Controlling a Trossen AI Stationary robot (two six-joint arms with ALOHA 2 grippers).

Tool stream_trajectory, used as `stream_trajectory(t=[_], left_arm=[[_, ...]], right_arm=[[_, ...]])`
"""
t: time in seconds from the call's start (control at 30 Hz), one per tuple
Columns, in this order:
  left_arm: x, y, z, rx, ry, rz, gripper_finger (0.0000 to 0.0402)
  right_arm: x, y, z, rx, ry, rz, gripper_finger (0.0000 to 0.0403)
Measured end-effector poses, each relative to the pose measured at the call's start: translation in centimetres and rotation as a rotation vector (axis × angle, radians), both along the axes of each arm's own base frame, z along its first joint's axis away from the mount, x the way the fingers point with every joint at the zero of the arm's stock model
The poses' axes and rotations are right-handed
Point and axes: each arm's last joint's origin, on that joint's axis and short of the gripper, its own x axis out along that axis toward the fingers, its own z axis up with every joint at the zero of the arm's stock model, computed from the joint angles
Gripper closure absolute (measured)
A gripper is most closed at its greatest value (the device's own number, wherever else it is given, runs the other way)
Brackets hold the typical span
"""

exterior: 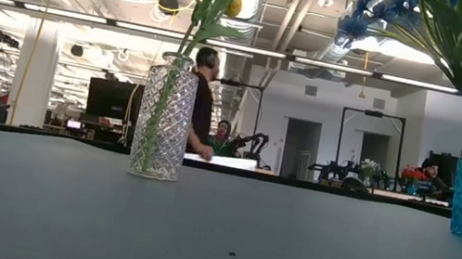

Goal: Sort flowers into vase by color
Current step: Put the red flower into the transparent vase

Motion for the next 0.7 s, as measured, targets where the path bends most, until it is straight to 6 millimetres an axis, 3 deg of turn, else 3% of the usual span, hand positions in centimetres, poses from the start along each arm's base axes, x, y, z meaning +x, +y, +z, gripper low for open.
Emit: stream_trajectory(t=[0.7], left_arm=[[0.4,1.4,0.1,0.015,-0.012,-0.003,0.0265]], right_arm=[[0.7,-1.4,0.2,0.016,-0.031,-0.035,0.0377]])
